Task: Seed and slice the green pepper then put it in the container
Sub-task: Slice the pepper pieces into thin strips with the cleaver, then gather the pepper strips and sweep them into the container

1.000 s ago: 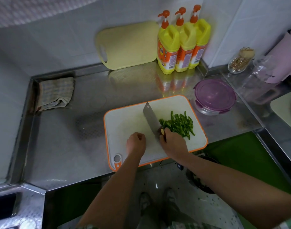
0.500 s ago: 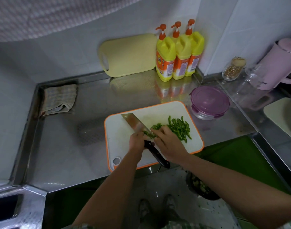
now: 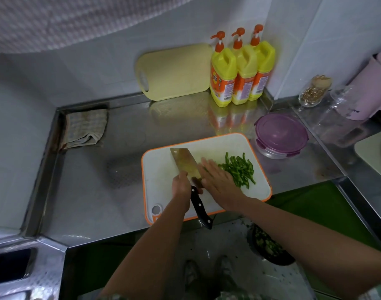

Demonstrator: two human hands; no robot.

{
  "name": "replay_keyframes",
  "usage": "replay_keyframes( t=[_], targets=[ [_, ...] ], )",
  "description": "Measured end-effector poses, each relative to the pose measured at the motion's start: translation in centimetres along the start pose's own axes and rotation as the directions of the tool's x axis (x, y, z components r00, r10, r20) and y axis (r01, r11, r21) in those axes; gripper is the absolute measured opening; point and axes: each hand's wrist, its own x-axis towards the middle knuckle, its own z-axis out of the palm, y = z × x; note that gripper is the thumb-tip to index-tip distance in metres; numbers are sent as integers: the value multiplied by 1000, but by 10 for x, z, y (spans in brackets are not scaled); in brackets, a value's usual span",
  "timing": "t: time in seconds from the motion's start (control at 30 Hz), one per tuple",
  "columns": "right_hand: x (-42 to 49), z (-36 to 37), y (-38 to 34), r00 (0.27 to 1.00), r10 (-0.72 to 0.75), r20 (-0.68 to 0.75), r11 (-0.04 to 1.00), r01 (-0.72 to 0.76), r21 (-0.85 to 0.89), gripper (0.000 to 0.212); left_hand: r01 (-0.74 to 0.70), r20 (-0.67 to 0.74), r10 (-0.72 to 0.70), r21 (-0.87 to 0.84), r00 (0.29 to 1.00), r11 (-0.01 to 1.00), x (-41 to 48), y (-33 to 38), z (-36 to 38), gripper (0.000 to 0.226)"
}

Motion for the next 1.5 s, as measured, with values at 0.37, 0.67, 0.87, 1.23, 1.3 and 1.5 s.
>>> replay_keyframes(
  t=[0.37,0.67,0.87,1.23,1.3,1.5],
  targets=[
    [1,-3,0,998,8,66,997,-3,-81,55,-1,-1,1,-3,1000,1000,4,4,2,38],
    [5,-4,-4,998,59,-4,994,-59,-93,56,-9,17,8,25,1000,1000,2,5,2,30],
    [7,-4,-11,1000,-7,1,988,7,-156,57,-56,20,54,84,998,995,0,9,-6,25],
    [28,40,-62,916,-1,401,993,48,-107,54,-22,-242,130,402,962,915,28,-6,-117,28],
    [30,49,-67,900,30,435,985,47,-166,56,5,-307,144,438,941,899,31,-12,-138,40],
    [35,62,-78,907,73,415,952,60,-299,46,140,-334,86,597,939,790,37,-26,-166,76]
  ],
)
